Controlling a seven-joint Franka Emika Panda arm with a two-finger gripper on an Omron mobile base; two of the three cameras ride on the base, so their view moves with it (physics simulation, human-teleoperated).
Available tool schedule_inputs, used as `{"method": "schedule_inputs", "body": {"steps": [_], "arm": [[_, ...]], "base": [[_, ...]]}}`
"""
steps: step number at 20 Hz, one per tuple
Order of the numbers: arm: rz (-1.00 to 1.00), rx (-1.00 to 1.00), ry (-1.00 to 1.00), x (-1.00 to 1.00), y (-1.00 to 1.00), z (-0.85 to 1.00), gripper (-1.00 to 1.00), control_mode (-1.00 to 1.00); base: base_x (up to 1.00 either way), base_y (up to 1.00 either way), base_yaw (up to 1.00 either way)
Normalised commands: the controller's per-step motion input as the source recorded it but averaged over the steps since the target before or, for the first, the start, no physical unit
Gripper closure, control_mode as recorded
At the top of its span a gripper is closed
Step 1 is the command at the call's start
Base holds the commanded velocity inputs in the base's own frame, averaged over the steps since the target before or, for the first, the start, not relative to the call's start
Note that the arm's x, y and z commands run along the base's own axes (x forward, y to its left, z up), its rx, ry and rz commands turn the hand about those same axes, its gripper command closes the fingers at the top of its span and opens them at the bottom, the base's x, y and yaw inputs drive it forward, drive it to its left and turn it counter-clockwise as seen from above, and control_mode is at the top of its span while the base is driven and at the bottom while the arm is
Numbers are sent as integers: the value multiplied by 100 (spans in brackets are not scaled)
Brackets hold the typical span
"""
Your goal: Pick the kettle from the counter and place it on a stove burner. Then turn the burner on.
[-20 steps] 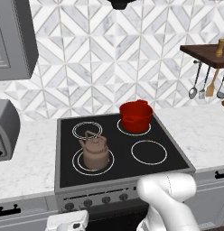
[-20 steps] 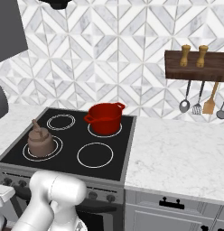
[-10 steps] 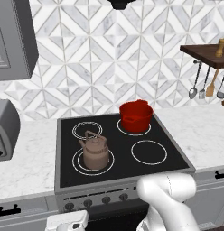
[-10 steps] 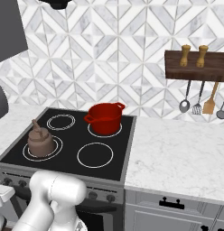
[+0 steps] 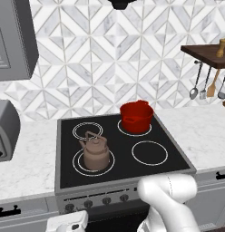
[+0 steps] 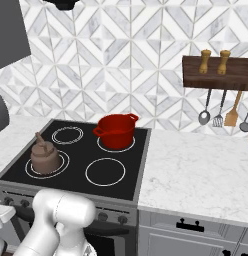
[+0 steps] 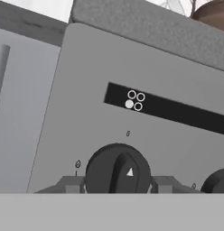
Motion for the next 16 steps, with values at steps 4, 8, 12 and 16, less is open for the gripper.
{"method": "schedule_inputs", "body": {"steps": [4,8,12,16], "arm": [[0,-23,0,0,3,3,100,-100],[0,-22,0,0,0,0,100,-100],[0,-20,0,-1,0,0,100,-100],[-2,-19,0,-7,0,1,100,-100]], "base": [[0,0,0],[0,0,0],[0,0,0],[0,0,0]]}}
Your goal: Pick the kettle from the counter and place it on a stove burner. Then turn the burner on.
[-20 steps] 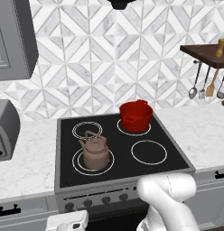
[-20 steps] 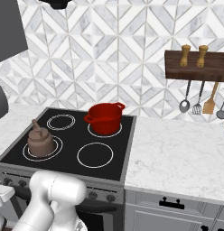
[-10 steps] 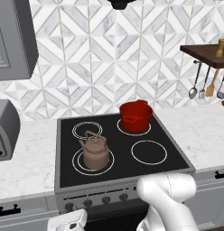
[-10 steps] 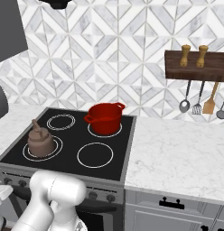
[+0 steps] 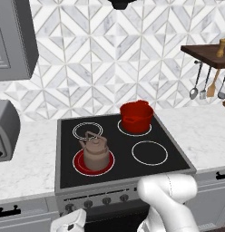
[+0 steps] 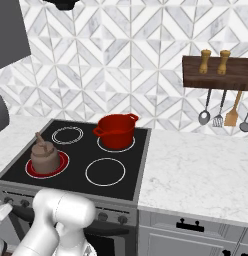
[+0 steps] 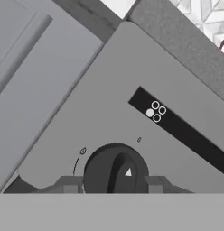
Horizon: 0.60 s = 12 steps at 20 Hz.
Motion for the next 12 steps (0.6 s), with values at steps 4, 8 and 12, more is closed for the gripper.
{"method": "schedule_inputs", "body": {"steps": [4,8,12], "arm": [[-3,-20,0,-8,0,1,100,-100],[-3,-19,0,-3,0,0,100,-100],[-3,-18,0,-2,0,0,100,-100]], "base": [[0,0,0],[0,0,0],[0,0,0]]}}
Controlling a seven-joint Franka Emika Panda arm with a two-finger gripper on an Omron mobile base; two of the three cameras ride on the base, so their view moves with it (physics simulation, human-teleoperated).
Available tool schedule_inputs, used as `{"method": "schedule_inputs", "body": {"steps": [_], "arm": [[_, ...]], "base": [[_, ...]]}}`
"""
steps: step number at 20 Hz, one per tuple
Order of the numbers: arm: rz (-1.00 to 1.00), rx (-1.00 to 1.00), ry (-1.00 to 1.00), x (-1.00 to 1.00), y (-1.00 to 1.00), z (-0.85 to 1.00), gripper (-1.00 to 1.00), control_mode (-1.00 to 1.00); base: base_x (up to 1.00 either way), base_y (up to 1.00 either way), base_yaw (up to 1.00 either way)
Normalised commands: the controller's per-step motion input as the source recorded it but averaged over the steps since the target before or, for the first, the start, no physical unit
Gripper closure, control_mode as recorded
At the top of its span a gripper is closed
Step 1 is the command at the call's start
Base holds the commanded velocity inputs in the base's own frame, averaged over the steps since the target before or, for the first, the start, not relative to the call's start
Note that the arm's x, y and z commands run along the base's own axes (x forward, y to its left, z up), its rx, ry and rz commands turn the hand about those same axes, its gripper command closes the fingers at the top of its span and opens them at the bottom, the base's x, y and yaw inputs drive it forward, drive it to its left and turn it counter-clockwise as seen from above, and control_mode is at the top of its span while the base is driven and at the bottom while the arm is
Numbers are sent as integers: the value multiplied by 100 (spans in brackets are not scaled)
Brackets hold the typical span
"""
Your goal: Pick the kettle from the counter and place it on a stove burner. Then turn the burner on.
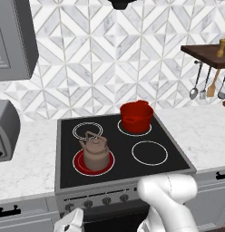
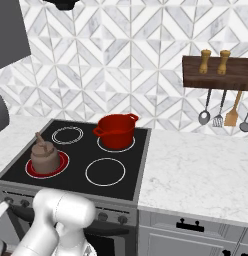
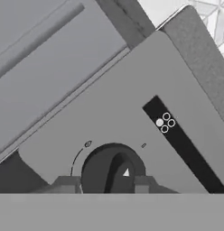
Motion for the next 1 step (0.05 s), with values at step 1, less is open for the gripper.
{"method": "schedule_inputs", "body": {"steps": [1], "arm": [[-3,-17,0,-1,0,0,100,-100]], "base": [[0,0,0]]}}
